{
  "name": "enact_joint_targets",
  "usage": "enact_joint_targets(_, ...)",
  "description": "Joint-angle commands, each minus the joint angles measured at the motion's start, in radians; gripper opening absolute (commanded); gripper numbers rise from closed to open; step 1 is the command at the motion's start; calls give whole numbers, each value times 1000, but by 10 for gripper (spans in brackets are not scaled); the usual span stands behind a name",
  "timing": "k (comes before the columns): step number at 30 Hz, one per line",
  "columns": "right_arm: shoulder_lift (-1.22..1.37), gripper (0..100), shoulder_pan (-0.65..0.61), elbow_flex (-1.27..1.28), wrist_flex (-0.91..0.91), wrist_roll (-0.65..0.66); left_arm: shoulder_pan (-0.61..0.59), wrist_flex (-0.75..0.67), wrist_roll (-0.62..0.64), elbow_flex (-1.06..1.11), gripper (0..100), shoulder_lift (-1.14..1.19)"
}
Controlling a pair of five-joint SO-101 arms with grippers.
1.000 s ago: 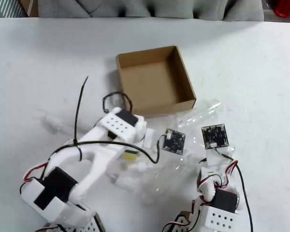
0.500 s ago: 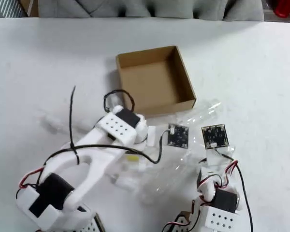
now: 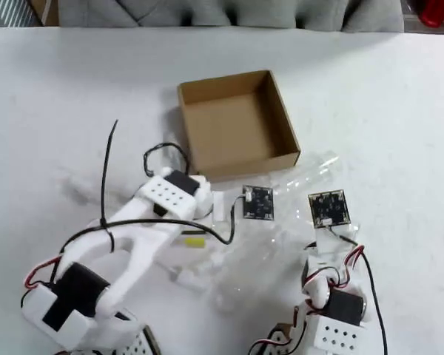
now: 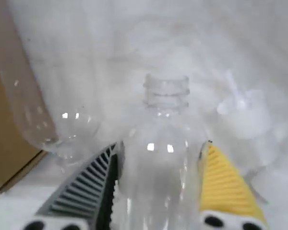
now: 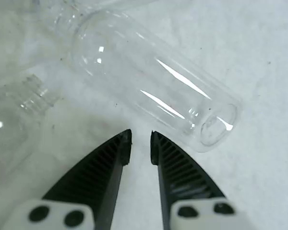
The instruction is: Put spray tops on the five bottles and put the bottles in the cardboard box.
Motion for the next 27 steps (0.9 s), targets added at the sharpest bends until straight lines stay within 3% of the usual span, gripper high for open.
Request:
enact_joint_targets(1, -4, 41, -4, 8, -5, 8, -10, -3, 3, -25, 238, -67)
enact_joint_targets(4, -4, 41, -4, 8, -5, 8, -33, 35, 9, -61, 316, -65)
enact_joint_targets(17, -4, 41, -5, 8, -5, 8, -47, 35, 11, -83, 298, -68)
enact_joint_targets(27, -4, 41, -5, 8, -5, 8, 8, 2, 38, -83, 298, -71)
